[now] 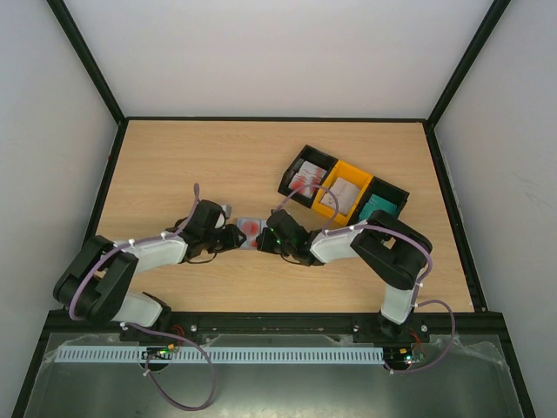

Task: Put the credit cards into the card holder
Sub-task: Turn over the card slot in the card holder.

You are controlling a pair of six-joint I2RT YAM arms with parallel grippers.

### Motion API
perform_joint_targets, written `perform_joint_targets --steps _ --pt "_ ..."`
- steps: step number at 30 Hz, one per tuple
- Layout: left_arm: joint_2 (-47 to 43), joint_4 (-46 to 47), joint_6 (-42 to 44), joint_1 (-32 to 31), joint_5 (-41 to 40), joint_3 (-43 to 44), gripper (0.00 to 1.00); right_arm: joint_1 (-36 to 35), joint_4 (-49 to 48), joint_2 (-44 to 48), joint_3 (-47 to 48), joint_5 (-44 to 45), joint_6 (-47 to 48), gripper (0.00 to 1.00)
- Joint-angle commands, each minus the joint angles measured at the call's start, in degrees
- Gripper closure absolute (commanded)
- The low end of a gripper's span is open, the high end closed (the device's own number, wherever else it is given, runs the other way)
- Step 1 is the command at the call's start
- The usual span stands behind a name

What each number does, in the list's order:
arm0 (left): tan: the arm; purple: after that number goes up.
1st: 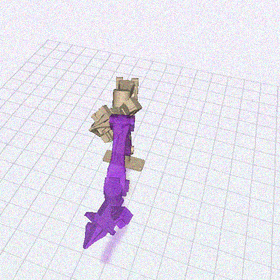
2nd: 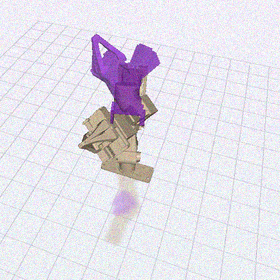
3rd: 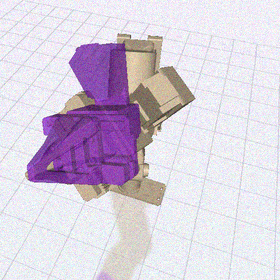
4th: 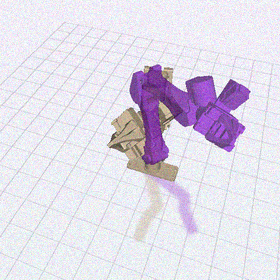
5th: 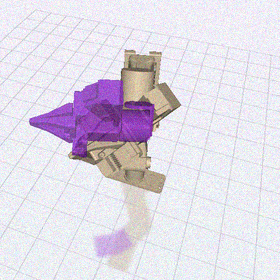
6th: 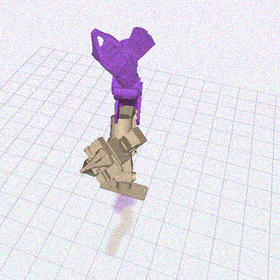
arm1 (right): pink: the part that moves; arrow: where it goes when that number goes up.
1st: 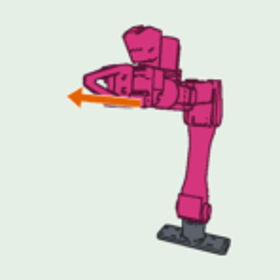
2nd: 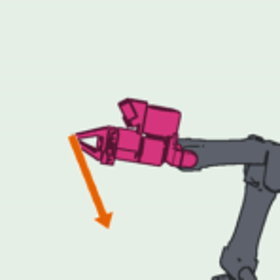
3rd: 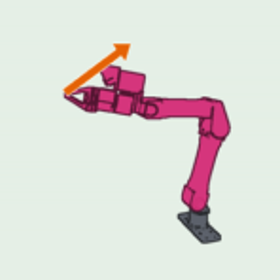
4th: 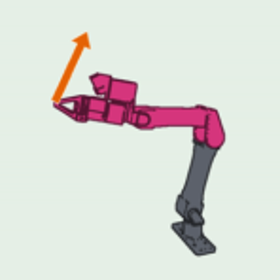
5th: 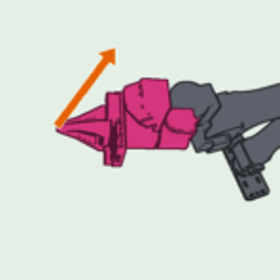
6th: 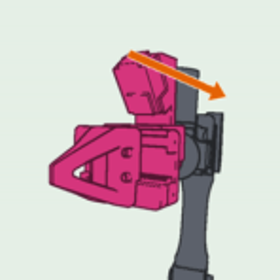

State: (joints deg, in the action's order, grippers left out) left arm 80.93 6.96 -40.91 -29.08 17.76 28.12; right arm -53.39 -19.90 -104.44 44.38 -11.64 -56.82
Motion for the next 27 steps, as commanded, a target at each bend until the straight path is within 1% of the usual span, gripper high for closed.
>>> perform_joint_targets --steps 1,4,7,10,17,21,24,27 --pt "-1.6 -2.2 0.8 -0.3 -1.8 1.1 0.67 -0.3 8.9 -1.9 -2.7 2.2 0.0 0.98" --pt "-2.5 -2.3 1.0 -0.2 -2.0 0.8 0.65 -0.3 9.0 -2.1 -2.6 2.3 0.1 0.98" --pt "-2.7 -1.7 1.0 -0.2 -1.2 0.6 0.64 -0.3 9.4 -2.5 -2.4 2.2 0.0 0.98" --pt "-2.1 -0.8 1.1 -0.3 -0.1 0.6 0.68 -0.3 9.5 -2.8 -2.3 1.9 -0.1 0.98" --pt "1.0 0.7 1.5 -0.2 1.6 0.9 0.69 -0.3 9.3 -2.9 -2.2 1.4 -0.2 0.98" --pt "2.5 1.1 1.5 -0.3 2.9 1.2 0.73 -0.3 9.2 -2.9 -2.2 1.4 -0.1 0.98" --pt "2.1 1.4 1.3 -0.3 4.2 1.3 0.78 -0.3 9.2 -2.8 -2.3 1.4 -0.1 0.98" --pt "0.8 1.2 1.2 -0.3 4.4 1.2 0.79 -0.3 9.1 -2.6 -2.3 1.4 -0.1 0.98"
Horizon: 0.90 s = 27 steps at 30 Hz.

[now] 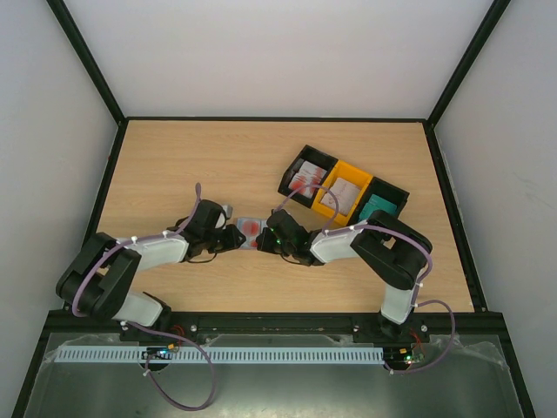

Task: Put the credit cards into the card holder
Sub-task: Turn over the card slot in the card holder.

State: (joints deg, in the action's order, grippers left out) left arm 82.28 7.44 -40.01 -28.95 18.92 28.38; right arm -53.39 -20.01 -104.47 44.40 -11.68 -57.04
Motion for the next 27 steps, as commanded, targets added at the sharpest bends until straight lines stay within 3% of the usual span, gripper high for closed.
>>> perform_joint_targets --steps 1,18,27 --pt "-1.0 0.5 0.4 -0.4 3.4 1.1 0.79 -0.3 9.2 -2.5 -2.4 1.4 0.0 0.98" --pt "-1.9 3.7 -1.7 -0.4 11.1 1.4 0.76 -0.1 3.9 3.5 -5.4 3.2 -1.3 0.98" --pt "1.9 13.5 -11.6 -0.7 14.1 -0.9 0.75 0.3 -0.5 3.1 -7.1 0.5 -2.9 0.98"
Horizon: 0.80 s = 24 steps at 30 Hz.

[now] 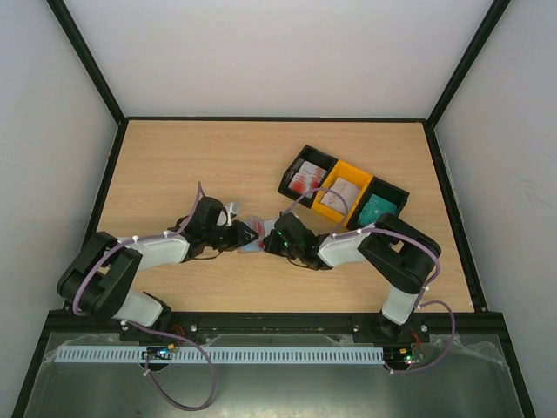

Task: Put the credit cards into the card holder
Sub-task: Turn over the card slot in the card holder.

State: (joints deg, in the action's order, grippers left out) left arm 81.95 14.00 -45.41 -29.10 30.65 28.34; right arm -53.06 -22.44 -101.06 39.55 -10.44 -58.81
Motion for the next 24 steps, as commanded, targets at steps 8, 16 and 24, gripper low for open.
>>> perform_joint_targets --steps 8,16,24 --pt "4.1 4.4 -8.0 -2.4 -4.0 1.3 0.81 0.2 1.0 0.5 -2.8 -0.4 -2.5 0.97" --pt "3.4 -4.9 -2.1 -3.6 -11.8 5.1 0.92 1.4 11.0 10.7 -2.5 7.8 -0.1 0.84" --pt "4.4 -7.0 -1.8 -6.8 -10.8 8.6 0.74 3.3 20.1 26.7 -6.0 15.7 1.8 0.66"
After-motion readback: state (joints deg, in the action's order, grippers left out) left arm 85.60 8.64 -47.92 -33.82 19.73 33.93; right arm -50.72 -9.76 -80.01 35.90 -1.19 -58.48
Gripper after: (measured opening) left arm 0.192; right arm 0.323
